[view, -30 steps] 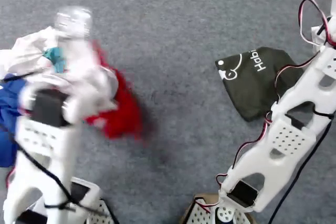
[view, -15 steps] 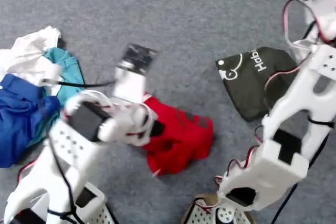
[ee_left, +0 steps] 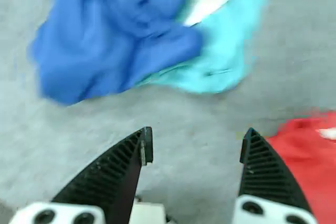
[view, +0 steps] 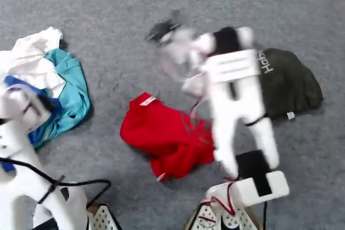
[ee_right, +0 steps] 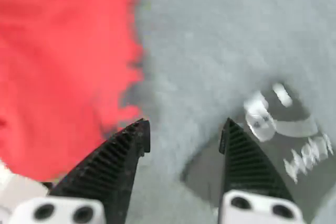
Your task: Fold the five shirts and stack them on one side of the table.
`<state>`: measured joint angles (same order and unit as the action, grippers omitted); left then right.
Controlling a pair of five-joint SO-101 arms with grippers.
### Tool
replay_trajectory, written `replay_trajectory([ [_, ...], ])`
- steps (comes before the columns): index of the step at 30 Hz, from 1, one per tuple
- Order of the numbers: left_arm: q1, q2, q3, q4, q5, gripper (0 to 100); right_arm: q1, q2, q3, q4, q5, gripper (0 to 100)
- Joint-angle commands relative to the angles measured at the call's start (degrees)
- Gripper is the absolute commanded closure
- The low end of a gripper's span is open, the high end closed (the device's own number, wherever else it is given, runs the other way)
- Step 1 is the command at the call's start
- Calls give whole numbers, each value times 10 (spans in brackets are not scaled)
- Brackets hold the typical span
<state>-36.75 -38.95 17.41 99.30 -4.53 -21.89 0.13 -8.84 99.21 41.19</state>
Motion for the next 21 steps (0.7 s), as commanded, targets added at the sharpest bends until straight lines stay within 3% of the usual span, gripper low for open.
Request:
replay_trajectory([
  [1,-83,-12,43,1,-48,725,-103,-22,43,-74,5,768],
  [6,-136,-12,88,1,-55,725,-181,45,95,-202,-44,768],
  [14,-178,-12,94,1,-56,725,-185,245,39,-250,-84,770],
  [21,-178,-12,91,1,-56,725,-182,332,-118,-156,-88,998],
])
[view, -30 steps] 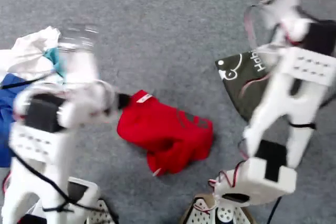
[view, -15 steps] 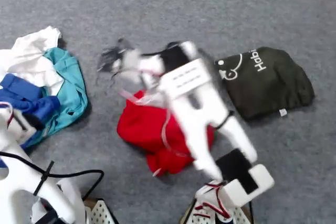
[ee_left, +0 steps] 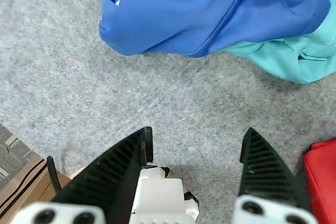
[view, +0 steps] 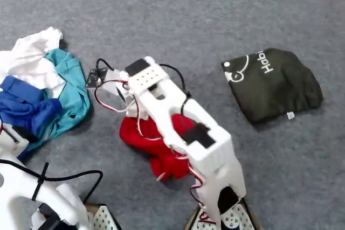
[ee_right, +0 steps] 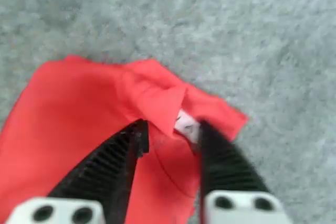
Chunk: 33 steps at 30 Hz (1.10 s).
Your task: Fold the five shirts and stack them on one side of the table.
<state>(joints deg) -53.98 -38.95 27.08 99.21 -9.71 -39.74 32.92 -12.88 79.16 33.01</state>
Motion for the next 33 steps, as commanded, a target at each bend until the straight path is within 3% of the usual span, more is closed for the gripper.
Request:
replay_trajectory([
  [1,-6,-12,-6,2,-4,725,1,6,-99,64,-6,984],
  [11,-2,-12,-7,2,-4,725,43,-64,-371,233,-6,997],
  [23,-1,-12,-8,2,-4,725,35,-203,-683,156,-135,995],
  [28,-1,-12,-8,2,-4,725,44,-224,-722,113,-164,996],
  [33,-1,-12,-8,2,-4,725,141,-204,-679,201,-159,996],
])
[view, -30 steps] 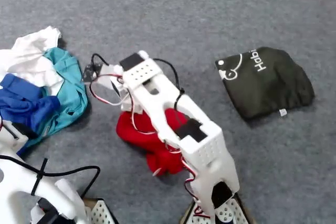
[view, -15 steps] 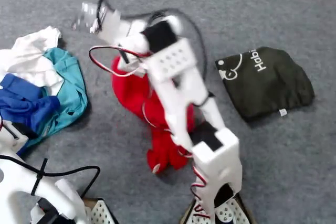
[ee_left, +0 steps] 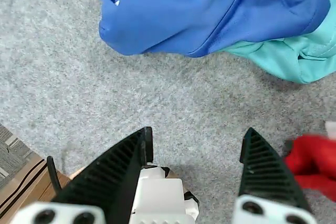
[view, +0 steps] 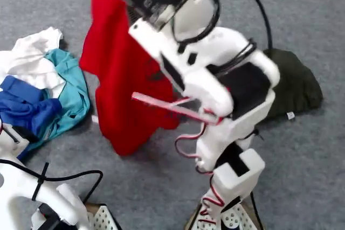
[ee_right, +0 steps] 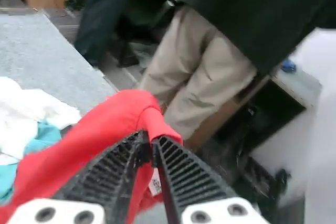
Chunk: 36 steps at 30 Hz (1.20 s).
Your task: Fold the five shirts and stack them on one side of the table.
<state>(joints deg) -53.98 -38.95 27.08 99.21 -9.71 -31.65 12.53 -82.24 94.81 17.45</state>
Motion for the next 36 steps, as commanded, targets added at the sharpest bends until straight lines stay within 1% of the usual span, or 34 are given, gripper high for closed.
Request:
replay_trajectory([
  [1,-1,-12,-8,2,-4,725,86,6,30,70,-3,996],
  [5,-1,-12,-8,2,-4,725,211,22,147,74,-1,996],
  [10,1,-12,-8,2,-4,725,313,28,332,74,80,997],
  [15,68,-12,-7,3,1,725,415,23,445,69,138,997],
  [18,131,-12,-7,5,4,725,473,23,489,69,179,997],
  [22,233,-12,-7,4,53,724,556,23,542,64,236,997],
  [24,302,-12,-7,3,71,725,596,20,565,53,258,997],
  [27,436,-12,-7,-4,86,725,646,11,624,19,296,997],
  [30,535,-11,5,-52,107,725,679,-4,707,-33,338,997],
  [36,645,-7,82,-176,131,722,729,-63,902,-145,429,997],
])
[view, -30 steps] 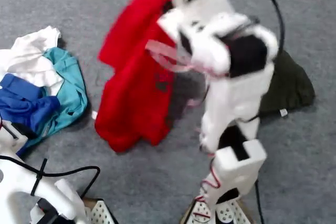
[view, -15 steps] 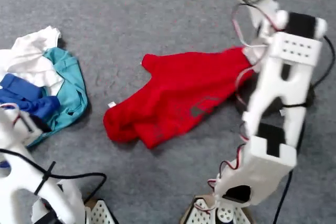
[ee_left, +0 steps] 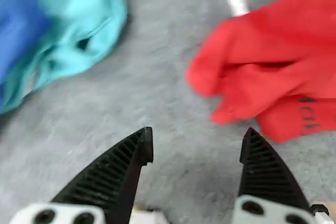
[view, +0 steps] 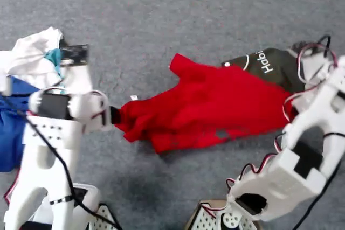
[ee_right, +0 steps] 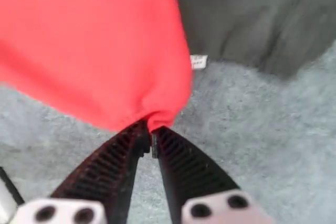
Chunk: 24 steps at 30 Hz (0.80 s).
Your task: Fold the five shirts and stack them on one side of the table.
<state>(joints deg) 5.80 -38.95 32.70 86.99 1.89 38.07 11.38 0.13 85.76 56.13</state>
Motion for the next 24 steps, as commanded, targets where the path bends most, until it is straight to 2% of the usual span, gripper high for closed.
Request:
replay_trajectory([
  [1,60,-6,43,-74,21,722,42,-64,109,-77,55,997],
  [6,102,-6,134,-154,36,722,74,-109,233,-193,75,997],
  [11,129,-11,191,-160,25,724,53,-116,317,-288,25,997],
  [18,139,-9,172,-145,-66,725,0,-121,398,-382,-26,996],
  [22,139,-6,186,-156,-155,726,-4,-121,399,-387,-35,996],
  [24,139,-6,193,-157,-169,726,-3,-121,399,-387,-35,996],
])
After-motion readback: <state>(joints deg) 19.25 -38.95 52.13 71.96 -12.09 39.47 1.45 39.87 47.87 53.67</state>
